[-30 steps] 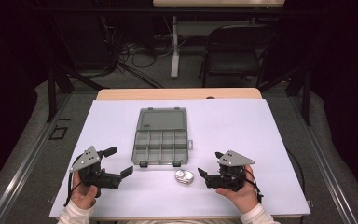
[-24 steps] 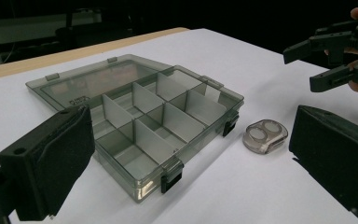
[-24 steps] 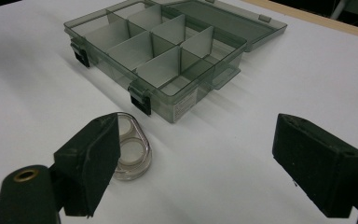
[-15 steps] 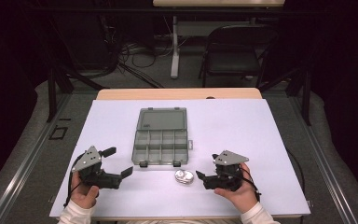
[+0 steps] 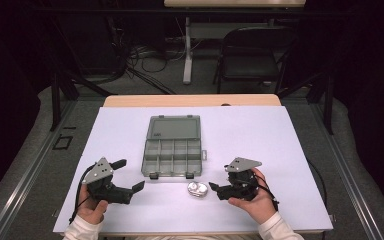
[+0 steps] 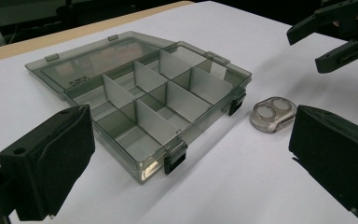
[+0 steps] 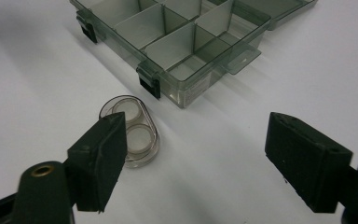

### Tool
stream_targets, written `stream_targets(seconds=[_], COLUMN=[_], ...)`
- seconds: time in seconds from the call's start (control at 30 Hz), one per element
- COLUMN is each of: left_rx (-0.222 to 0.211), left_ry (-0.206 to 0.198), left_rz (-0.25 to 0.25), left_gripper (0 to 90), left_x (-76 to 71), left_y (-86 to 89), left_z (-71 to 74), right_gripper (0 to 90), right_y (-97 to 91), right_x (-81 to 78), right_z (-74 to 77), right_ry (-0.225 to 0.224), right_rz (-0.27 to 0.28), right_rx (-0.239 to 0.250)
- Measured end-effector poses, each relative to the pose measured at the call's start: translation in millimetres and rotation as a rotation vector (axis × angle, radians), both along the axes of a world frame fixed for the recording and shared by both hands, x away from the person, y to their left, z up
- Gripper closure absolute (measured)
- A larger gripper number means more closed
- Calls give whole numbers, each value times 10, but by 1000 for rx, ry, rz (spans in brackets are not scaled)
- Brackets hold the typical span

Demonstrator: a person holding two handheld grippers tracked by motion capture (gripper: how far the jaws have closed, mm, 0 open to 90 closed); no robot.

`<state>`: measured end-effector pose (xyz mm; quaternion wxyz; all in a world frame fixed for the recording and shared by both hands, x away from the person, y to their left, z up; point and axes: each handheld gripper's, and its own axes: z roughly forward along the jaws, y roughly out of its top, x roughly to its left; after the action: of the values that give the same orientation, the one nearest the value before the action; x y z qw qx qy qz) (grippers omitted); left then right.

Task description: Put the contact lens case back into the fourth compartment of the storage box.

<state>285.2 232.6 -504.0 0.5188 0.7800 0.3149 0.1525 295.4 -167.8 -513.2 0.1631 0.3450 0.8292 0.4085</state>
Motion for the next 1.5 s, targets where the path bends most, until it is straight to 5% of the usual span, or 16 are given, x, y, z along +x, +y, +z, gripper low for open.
stream_targets(seconds=[0.07,0.43,0.83,1.5], left_rx=[-3,-45,-41,-32], left_ry=[2,12,13,33], left_rz=[-1,-6,-5,-28], left_gripper=[6,6,6,7], left_x=[-2,-3,4,0], left_y=[1,16,25,19], left_z=[-1,-11,-19,-26], right_gripper=[257,278,376,370], right_y=[19,188,369,574], right_x=[39,114,195,260], right_z=[24,66,51,55], right_ry=[38,67,105,142], right_rz=[27,91,166,221], right_rx=[-5,-65,-97,-156])
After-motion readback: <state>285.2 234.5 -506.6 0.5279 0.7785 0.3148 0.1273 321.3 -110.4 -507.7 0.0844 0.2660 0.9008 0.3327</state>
